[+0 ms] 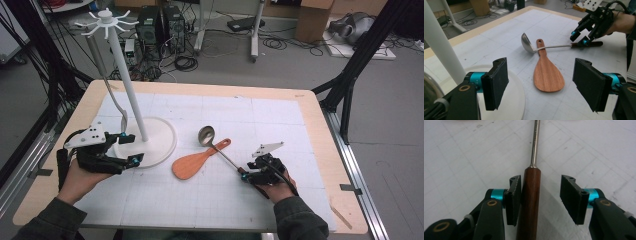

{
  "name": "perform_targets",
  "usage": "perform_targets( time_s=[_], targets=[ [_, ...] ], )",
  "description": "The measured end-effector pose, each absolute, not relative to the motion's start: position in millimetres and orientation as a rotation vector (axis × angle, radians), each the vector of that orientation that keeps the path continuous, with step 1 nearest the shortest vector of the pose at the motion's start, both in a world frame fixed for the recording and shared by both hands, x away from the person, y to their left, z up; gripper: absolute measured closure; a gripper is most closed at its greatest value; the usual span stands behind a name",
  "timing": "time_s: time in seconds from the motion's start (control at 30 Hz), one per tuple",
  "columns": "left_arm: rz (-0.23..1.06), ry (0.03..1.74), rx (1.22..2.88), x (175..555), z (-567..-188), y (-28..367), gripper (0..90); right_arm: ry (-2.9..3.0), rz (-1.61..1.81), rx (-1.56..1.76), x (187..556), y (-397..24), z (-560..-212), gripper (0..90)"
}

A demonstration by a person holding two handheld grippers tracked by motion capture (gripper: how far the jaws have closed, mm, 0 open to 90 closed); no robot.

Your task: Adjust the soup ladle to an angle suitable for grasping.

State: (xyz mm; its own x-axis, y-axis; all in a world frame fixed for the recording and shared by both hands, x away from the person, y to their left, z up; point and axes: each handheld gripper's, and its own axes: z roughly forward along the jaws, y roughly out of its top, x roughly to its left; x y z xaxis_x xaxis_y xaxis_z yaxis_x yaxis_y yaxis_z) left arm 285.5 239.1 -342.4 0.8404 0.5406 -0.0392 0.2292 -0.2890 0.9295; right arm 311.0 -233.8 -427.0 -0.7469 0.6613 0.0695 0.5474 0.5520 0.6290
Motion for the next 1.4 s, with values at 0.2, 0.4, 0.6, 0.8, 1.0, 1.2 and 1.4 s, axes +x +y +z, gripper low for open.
perform_targets(
  time_s=[0.2, 0.4, 0.6, 0.8, 1.0, 1.2, 1.4],
  targets=[
    [0.34, 0.576, 1.88, 286, -343, 238, 28.6, 2.611, 0.912, 1.013, 314, -238, -427, 58.5],
    [0.341, 0.579, 1.88, 286, -344, 238, 28.4, 2.598, 0.88, 1.021, 316, -242, -428, 60.9],
    [0.336, 0.578, 1.879, 286, -344, 238, 28.4, 2.595, 0.879, 1.011, 319, -244, -429, 62.6],
    [0.337, 0.582, 1.881, 286, -346, 237, 28.4, 2.598, 0.888, 0.993, 321, -239, -428, 62.3],
    [0.334, 0.577, 1.883, 287, -346, 236, 28.3, 2.611, 0.921, 0.97, 327, -233, -426, 55.4],
    [0.334, 0.579, 1.883, 287, -347, 236, 28.3, 2.624, 0.942, 0.945, 335, -219, -424, 52.7],
    [0.332, 0.577, 1.881, 287, -347, 236, 28.3, 2.625, 0.95, 0.924, 345, -204, -423, 55.1]
  ],
)
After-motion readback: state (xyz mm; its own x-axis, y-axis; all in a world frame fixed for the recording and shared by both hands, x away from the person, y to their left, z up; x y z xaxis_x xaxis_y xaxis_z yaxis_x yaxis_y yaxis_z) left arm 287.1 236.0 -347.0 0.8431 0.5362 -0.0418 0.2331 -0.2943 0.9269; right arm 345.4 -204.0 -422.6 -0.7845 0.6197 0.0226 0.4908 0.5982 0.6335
